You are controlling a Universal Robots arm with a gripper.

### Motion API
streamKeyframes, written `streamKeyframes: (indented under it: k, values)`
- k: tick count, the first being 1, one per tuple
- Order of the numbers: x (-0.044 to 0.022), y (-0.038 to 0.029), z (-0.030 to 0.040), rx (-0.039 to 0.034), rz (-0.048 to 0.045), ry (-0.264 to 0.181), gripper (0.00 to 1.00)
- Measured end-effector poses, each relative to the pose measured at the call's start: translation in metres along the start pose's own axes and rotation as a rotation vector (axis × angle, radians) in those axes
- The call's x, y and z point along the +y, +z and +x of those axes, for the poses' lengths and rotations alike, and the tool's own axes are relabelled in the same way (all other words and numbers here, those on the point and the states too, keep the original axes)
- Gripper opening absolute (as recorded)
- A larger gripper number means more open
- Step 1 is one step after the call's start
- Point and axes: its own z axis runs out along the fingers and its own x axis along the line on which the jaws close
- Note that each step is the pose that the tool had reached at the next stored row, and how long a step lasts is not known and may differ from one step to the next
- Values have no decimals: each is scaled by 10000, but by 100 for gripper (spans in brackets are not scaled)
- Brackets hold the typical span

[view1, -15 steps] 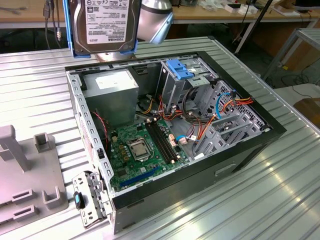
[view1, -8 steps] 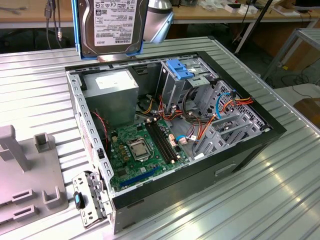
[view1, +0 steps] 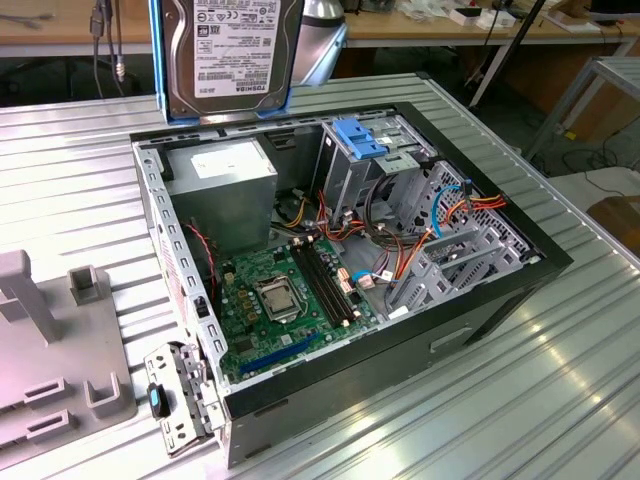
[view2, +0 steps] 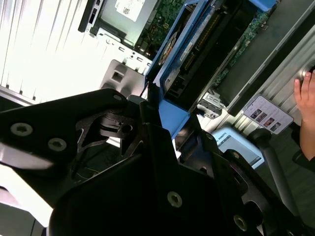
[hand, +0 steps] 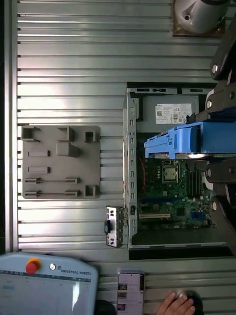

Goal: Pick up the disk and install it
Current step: 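Pick up the disk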

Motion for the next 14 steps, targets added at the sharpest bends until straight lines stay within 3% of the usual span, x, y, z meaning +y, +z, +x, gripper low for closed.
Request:
streamKeyframes:
  k: [5,9,11,14]
  values:
    - [-23,7,48,0,0,0,37]
    - [-60,15,129,-2,0,-1,37]
    - [-99,23,134,0,-1,0,37]
    - [-212,45,134,-1,-1,-1,37]
